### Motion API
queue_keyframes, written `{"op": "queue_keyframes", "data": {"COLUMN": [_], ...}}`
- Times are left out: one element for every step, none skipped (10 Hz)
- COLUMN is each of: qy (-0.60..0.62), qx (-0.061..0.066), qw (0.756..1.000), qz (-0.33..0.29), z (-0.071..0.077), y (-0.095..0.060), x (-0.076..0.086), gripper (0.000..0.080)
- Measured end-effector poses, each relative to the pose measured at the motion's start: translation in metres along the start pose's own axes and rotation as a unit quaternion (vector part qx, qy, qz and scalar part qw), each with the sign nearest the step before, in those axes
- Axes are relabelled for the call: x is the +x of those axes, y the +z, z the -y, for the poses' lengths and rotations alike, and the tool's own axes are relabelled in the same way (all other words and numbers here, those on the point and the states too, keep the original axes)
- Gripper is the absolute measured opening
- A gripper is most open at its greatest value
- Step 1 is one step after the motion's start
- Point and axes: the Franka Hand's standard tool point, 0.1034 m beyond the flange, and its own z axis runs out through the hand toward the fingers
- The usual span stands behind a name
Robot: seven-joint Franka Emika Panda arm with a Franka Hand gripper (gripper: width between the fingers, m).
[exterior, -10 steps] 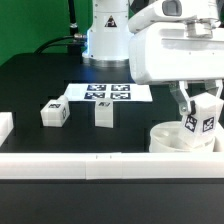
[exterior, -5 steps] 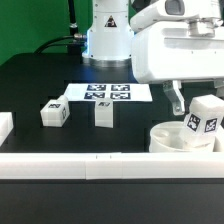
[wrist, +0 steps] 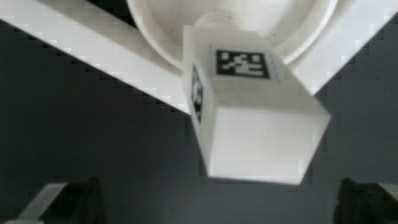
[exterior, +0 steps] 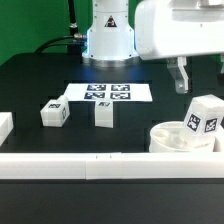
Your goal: Assemble stool
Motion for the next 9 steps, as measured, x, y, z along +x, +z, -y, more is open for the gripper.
{"op": "queue_keyframes", "data": {"qy": [-0.001,-0.002,-0.001,-0.005,-0.009,-0.007,-0.007,-0.013,-0.026], "qx": [0.001,0.001,0.007,0.019,0.028,0.040,0.049,0.052,0.051], "qw": [1.000,1.000,1.000,0.999,0.997,0.994,0.989,0.989,0.989], "qz": [0.004,0.003,0.017,0.046,0.067,0.100,0.138,0.141,0.134], "z": [0.002,0.002,0.006,0.014,0.018,0.024,0.028,0.027,0.026], "y": [0.000,0.001,0.003,0.005,0.006,0.008,0.007,0.007,0.009], "x": [0.000,0.000,-0.003,-0.006,-0.003,-0.007,-0.009,-0.004,-0.003], "gripper": [0.0649,0.0649,0.0649,0.0649,0.0649,0.0649,0.0649,0.0649,0.0649]}}
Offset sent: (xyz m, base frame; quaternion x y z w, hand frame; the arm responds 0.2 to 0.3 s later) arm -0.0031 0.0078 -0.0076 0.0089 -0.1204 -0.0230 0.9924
